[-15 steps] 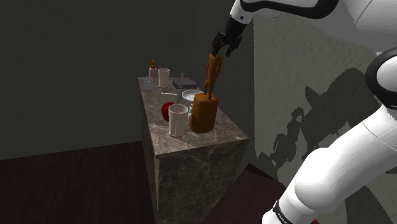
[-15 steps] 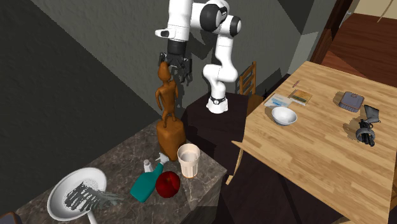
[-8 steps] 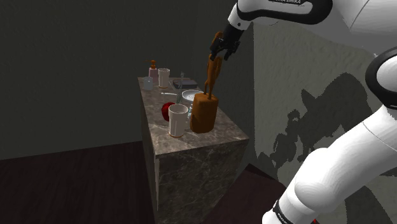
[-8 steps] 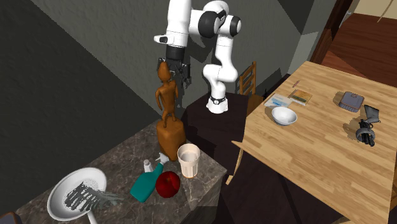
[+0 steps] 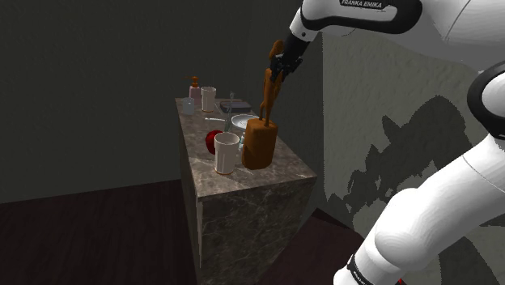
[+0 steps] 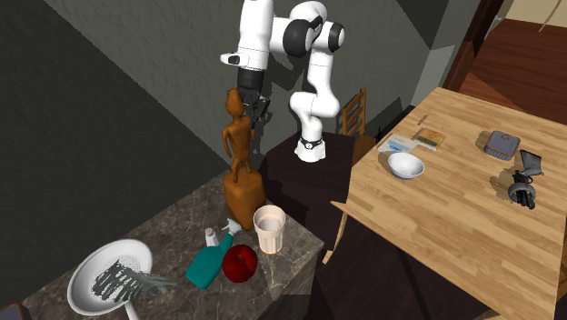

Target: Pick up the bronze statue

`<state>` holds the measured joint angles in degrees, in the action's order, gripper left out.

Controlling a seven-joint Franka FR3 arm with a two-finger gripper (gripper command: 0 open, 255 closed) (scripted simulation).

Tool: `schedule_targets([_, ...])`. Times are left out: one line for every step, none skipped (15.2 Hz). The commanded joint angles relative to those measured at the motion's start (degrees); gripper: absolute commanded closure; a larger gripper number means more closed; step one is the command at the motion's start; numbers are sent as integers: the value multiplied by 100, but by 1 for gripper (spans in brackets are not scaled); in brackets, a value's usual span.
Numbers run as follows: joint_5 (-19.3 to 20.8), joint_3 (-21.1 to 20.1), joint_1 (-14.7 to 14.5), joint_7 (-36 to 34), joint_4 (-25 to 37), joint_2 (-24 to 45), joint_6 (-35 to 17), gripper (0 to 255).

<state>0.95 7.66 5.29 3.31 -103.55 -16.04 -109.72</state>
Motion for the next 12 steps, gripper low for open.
schedule_targets([-2,-2,-2,1,-2,3,-1,255])
schedule_targets([-2,-1,-1,2,-2,3,-1,255])
schedule_targets([-2,-1,-1,2,-1,4,-2,255])
schedule_targets([-3,0,-1,3,-2,4,-3,255])
schedule_targets([-3,-1,-2,2,5,9,0,255])
schedule_targets([-6,0,-4,3,108,33,79,255])
schedule_targets([-10,1,-5,4,214,59,159,255])
schedule_targets([-14,2,-7,6,322,87,239,255])
schedule_targets([-18,3,-8,8,431,116,319,255])
schedule_targets([-22,5,-9,10,542,146,400,255])
schedule_targets([-26,6,-10,12,655,178,482,255])
schedule_targets([-31,8,-11,14,770,212,564,255])
